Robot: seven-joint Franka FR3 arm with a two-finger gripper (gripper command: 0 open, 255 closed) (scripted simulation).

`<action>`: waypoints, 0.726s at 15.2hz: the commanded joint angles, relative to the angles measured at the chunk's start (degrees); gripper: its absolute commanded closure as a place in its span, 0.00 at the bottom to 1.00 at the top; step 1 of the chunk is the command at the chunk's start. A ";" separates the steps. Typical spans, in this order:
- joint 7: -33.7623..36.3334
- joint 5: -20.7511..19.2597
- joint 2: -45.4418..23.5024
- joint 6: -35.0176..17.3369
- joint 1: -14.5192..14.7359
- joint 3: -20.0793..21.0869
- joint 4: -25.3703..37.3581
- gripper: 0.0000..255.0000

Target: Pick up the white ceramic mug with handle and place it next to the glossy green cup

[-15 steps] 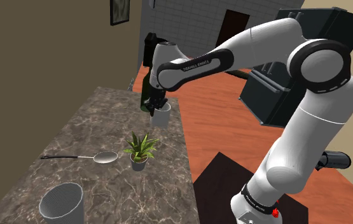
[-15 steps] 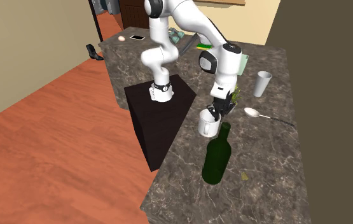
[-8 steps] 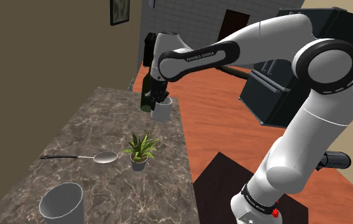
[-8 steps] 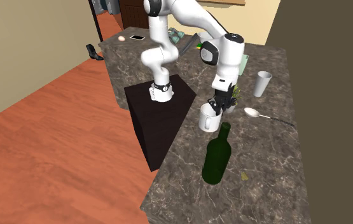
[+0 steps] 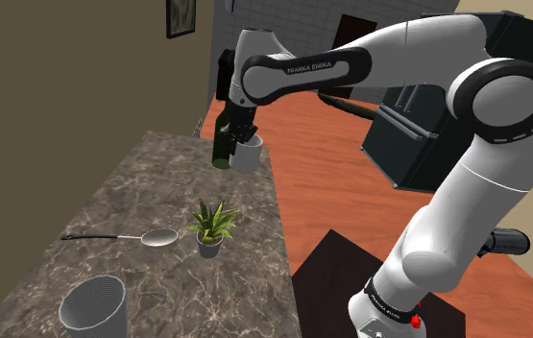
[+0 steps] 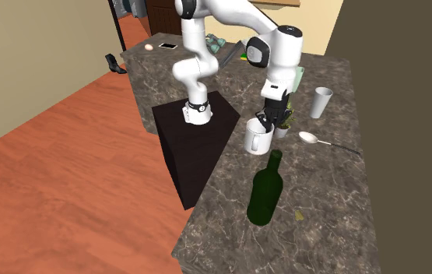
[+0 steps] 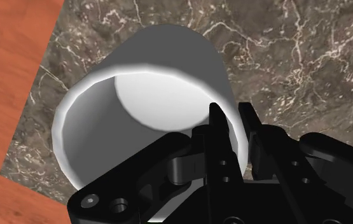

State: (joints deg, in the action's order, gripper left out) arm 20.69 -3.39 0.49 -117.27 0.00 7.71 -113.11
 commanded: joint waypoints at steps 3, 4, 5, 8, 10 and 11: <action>-0.14 0.19 0.75 3.09 0.05 0.05 2.34 1.00; -0.20 0.23 0.87 3.84 0.05 0.05 2.98 1.00; -0.25 0.26 0.97 4.59 0.05 0.04 3.63 1.00; -0.39 0.34 1.21 6.86 0.05 0.04 5.67 1.00; -0.47 0.38 1.31 8.38 0.05 0.04 7.10 1.00; -0.52 0.40 1.33 9.15 0.05 0.05 7.83 1.00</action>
State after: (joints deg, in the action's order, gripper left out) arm 20.32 -3.02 1.72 -108.84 0.11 7.81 -105.91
